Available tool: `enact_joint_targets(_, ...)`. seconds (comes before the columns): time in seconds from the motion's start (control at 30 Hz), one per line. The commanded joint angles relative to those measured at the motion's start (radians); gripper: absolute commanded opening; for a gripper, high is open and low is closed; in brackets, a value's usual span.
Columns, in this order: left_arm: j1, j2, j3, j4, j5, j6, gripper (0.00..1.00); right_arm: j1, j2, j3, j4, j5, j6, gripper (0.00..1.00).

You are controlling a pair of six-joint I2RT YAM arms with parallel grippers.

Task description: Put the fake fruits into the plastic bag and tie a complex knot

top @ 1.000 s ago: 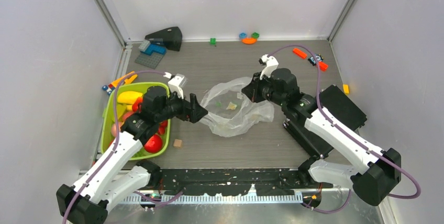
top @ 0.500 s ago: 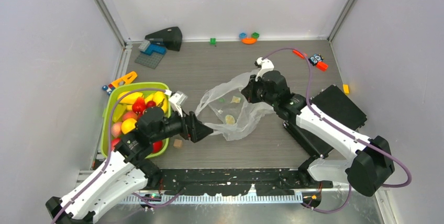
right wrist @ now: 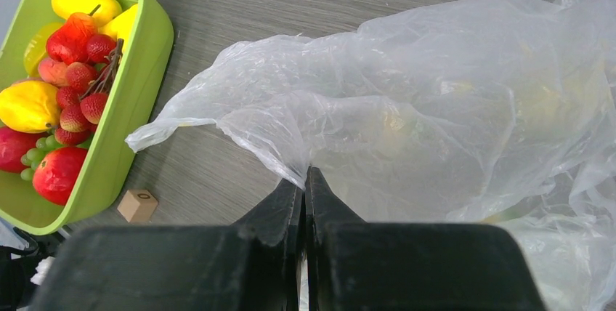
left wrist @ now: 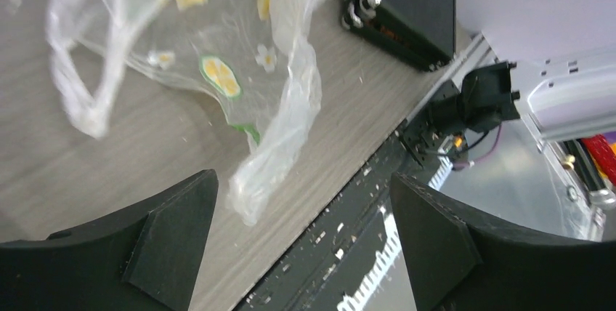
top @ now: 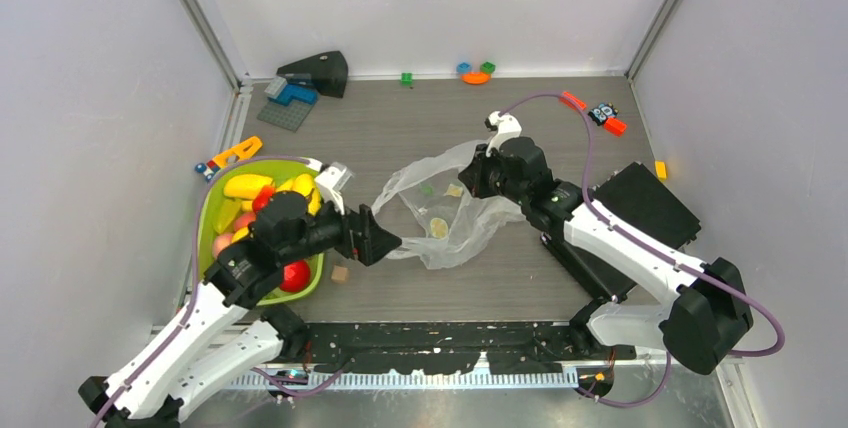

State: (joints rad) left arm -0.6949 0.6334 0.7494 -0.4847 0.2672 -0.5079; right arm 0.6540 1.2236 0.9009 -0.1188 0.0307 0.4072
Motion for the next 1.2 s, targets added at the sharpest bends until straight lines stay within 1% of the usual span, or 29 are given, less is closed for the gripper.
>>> enact_joint_targets(0.0,0.062,0.021,0.128,-0.110,-0.074,0.098,0.94,0.009,-0.027,-0.004,0.060,-0.009,0.007,0.05)
enact_joint_targets(0.07,0.134,0.043,0.181,-0.189,-0.079,0.126,0.95,0.011,-0.029,-0.009,0.064,-0.009,0.007,0.05)
enact_joint_targets(0.17,0.274,0.092,0.227,-0.285,-0.115,0.186,0.95,0.012,-0.035,-0.013,0.067,-0.009,0.005,0.05)
enact_joint_targets(0.27,0.432,0.109,0.225,-0.360,-0.215,0.221,0.97,0.012,-0.043,-0.016,0.067,-0.008,0.004,0.05)
enact_joint_targets(0.4,0.549,0.113,0.212,-0.384,-0.367,0.250,0.96,0.012,-0.062,-0.032,0.084,-0.015,0.008,0.05)
enact_joint_targets(0.43,0.574,0.120,0.203,-0.381,-0.391,0.248,0.96,0.011,-0.064,-0.034,0.090,-0.015,0.008,0.05)
enact_joint_targets(0.5,0.642,0.129,0.169,-0.366,-0.438,0.185,0.99,0.012,-0.066,-0.038,0.099,-0.015,0.010,0.05)
enact_joint_targets(0.53,0.705,0.130,0.137,-0.350,-0.426,0.153,0.99,0.012,-0.068,-0.041,0.102,-0.047,0.011,0.05)
enact_joint_targets(0.6,0.775,0.102,0.073,-0.301,-0.430,0.085,0.99,0.013,-0.072,-0.050,0.113,-0.066,0.014,0.05)
enact_joint_targets(0.7,0.817,0.053,-0.010,-0.243,-0.479,-0.014,0.99,0.011,-0.084,-0.064,0.114,-0.074,0.014,0.05)
enact_joint_targets(0.77,0.838,0.043,-0.036,-0.225,-0.505,-0.054,0.99,0.012,-0.096,-0.069,0.114,-0.077,0.012,0.05)
enact_joint_targets(0.9,0.896,0.083,-0.045,-0.240,-0.543,-0.079,0.99,0.012,-0.122,-0.076,0.136,-0.081,0.006,0.05)
enact_joint_targets(1.07,0.920,0.085,-0.060,-0.241,-0.662,-0.102,0.99,0.013,-0.125,-0.084,0.157,-0.094,0.013,0.05)
enact_joint_targets(1.17,0.949,0.105,-0.083,-0.187,-0.629,-0.099,0.99,0.011,-0.119,-0.084,0.163,-0.105,0.016,0.05)
